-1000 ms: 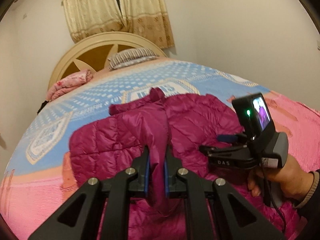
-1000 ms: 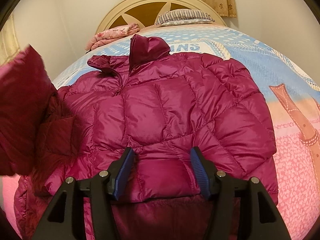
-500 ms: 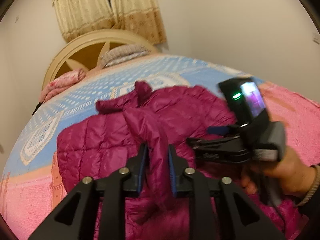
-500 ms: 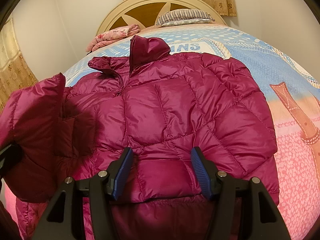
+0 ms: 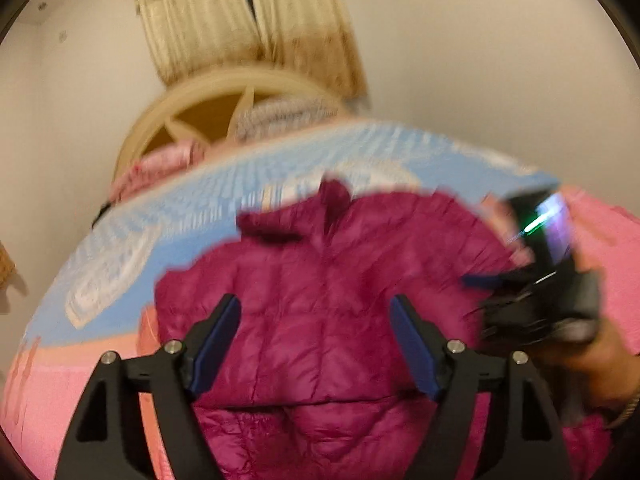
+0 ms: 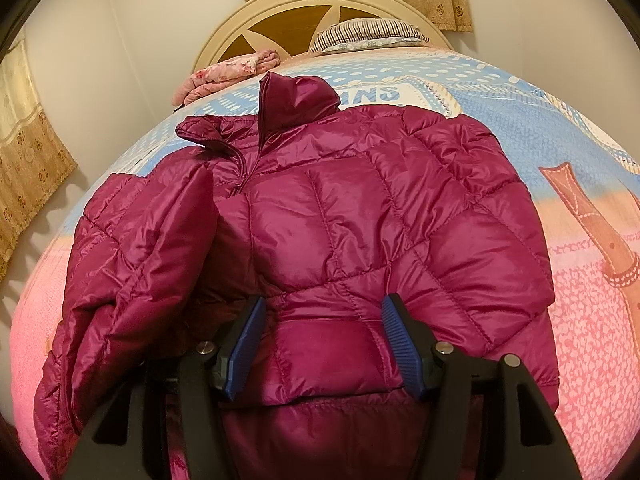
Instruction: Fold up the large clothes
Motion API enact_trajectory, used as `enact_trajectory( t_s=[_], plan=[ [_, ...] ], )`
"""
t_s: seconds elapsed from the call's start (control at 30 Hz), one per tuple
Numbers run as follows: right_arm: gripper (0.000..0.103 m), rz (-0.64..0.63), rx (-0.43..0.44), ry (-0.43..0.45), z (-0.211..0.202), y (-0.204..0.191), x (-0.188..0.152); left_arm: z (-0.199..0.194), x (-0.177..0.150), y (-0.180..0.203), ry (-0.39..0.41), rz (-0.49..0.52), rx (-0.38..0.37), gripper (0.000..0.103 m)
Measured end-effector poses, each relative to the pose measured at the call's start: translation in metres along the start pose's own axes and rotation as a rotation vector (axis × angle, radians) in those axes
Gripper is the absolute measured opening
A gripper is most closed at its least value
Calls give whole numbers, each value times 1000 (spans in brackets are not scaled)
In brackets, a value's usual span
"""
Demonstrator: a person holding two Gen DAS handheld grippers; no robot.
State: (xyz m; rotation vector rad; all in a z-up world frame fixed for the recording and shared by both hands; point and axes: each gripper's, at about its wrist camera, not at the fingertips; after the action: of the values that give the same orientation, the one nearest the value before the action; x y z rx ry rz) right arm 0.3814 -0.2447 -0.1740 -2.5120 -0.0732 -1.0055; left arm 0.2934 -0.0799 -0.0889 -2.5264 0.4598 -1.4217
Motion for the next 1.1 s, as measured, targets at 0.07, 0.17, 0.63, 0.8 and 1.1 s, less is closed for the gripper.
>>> enact_trajectory(
  t_s=[0.07, 0.17, 0.63, 0.8, 1.1],
  plan=[
    [62, 13, 7, 13, -3, 2, 0, 33, -10, 6, -83, -2, 37, 79],
    [62, 49, -18, 67, -19, 6, 1, 59, -26, 12, -154, -16, 56, 79],
    [42, -95, 60, 71, -32, -76, 18, 37, -27, -45, -82, -136, 107, 85],
    [41, -105, 47, 10, -4, -72, 1, 52, 0, -80, -62, -218, 180, 99],
    [41, -94, 31, -26, 8, -64, -14, 143, 2, -50, -233, -143, 191, 100]
  ],
)
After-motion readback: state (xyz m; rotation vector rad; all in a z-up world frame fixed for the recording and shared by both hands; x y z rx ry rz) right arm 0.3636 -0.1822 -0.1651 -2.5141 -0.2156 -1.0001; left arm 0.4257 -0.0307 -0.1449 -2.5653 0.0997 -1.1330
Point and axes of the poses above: each gripper's, at about its wrist camera, not at the fingertips, and z roughly the way its jaws point, y to its right, x to its top, and after that the axes turned 14 degrees about x, right-handed
